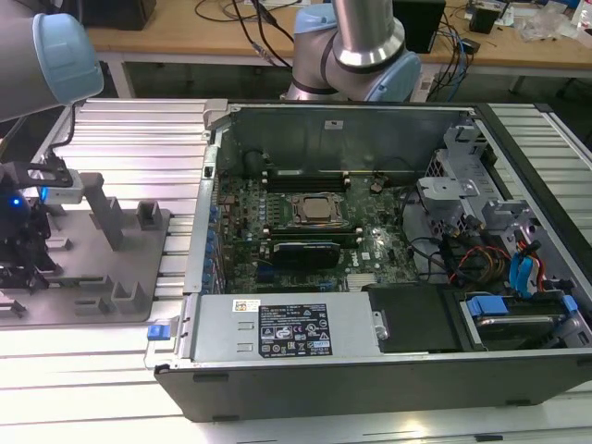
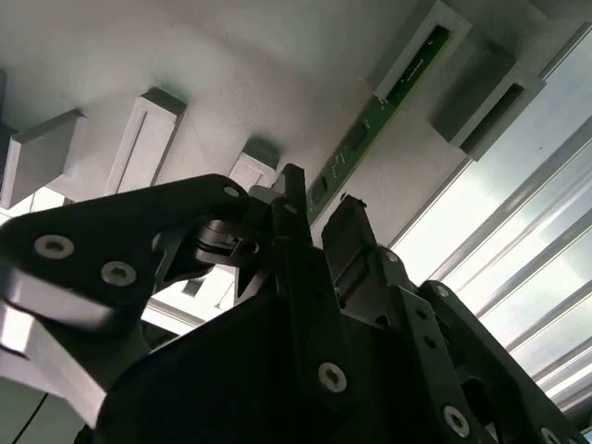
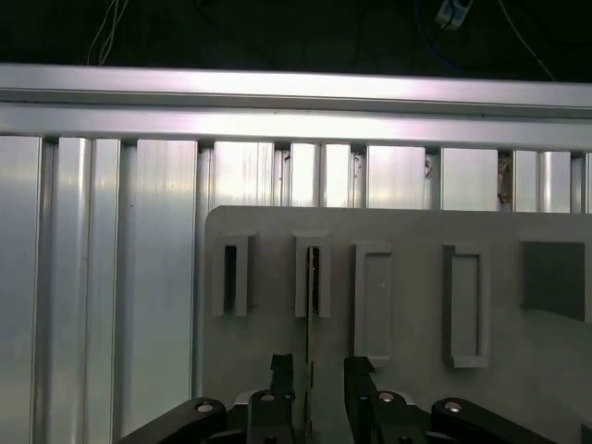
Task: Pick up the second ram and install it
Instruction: 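Pick up the second ram and move it above second insertion slot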
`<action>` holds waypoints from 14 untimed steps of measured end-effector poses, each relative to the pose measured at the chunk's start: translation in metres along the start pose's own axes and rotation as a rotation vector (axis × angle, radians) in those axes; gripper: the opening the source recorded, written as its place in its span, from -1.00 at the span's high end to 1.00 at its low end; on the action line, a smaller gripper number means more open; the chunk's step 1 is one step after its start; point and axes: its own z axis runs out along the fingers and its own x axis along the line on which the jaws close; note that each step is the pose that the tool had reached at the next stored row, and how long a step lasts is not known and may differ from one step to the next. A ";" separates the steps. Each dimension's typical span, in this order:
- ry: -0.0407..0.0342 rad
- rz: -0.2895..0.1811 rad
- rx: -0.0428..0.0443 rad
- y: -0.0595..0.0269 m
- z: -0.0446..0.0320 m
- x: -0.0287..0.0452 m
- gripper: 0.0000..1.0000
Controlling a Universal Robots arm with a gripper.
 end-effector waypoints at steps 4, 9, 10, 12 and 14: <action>-0.0001 -0.001 0.0000 0.0001 0.0000 0.0022 0.50; -0.0001 -0.003 -0.0001 0.0000 0.0000 0.0022 0.68; -0.0001 -0.003 0.0000 0.0000 0.0000 0.0023 0.68; -0.0001 -0.004 -0.0001 0.0001 0.0000 0.0022 0.71; 0.0000 -0.004 -0.0001 0.0000 -0.0001 0.0023 0.82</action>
